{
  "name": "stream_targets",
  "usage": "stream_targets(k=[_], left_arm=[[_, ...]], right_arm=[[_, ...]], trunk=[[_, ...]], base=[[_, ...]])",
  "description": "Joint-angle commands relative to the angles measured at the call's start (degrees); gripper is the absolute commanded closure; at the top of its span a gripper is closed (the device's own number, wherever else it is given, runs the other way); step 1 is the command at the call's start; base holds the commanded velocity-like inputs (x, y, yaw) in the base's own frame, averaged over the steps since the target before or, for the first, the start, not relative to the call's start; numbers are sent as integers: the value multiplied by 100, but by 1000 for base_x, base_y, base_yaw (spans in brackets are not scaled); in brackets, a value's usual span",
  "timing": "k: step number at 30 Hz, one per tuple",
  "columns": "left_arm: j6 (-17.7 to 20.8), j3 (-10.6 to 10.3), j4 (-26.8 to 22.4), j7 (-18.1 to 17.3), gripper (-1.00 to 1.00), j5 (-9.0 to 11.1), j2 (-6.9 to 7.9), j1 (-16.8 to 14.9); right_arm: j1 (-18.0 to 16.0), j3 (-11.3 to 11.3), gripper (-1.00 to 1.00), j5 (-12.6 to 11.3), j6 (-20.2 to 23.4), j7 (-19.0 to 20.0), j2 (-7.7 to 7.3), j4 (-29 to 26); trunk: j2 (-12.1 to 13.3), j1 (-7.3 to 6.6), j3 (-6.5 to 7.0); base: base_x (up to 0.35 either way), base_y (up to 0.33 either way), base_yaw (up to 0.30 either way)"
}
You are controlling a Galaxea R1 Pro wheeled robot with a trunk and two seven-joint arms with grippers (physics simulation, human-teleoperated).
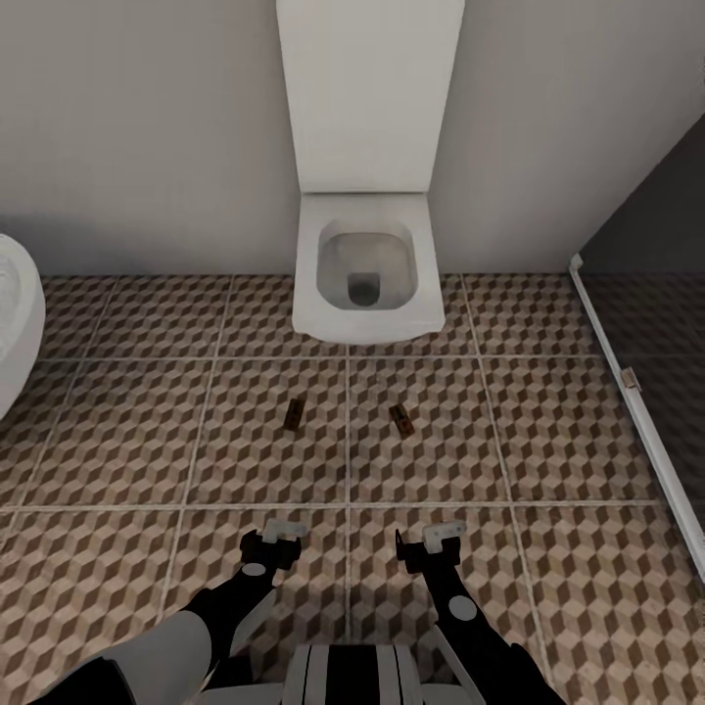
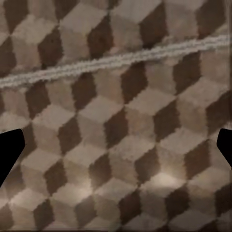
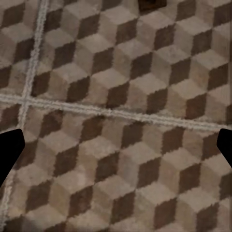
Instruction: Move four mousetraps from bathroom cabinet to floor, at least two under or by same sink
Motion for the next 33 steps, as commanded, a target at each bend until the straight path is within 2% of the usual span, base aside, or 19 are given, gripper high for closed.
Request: stream_targets(k=[1,25,33], left_arm=[[-27,-49,4,28,-100,60,1,-4],[-28,-49,7,28,-100,63,1,-4],[-27,-49,8,28,-100,64,1,-4]], right_arm=[[-4,25,-100,-38,-23,-38,-4,5],[-4,33,-100,-38,-31,-38,-4,5],[-4,34,-100,-38,-46,-38,-10,5]], trunk=[[41,-23,16],[1003,-550,448],[1324,-726,633]], base=[[0,0,0],[0,0,0],[0,0,0]])
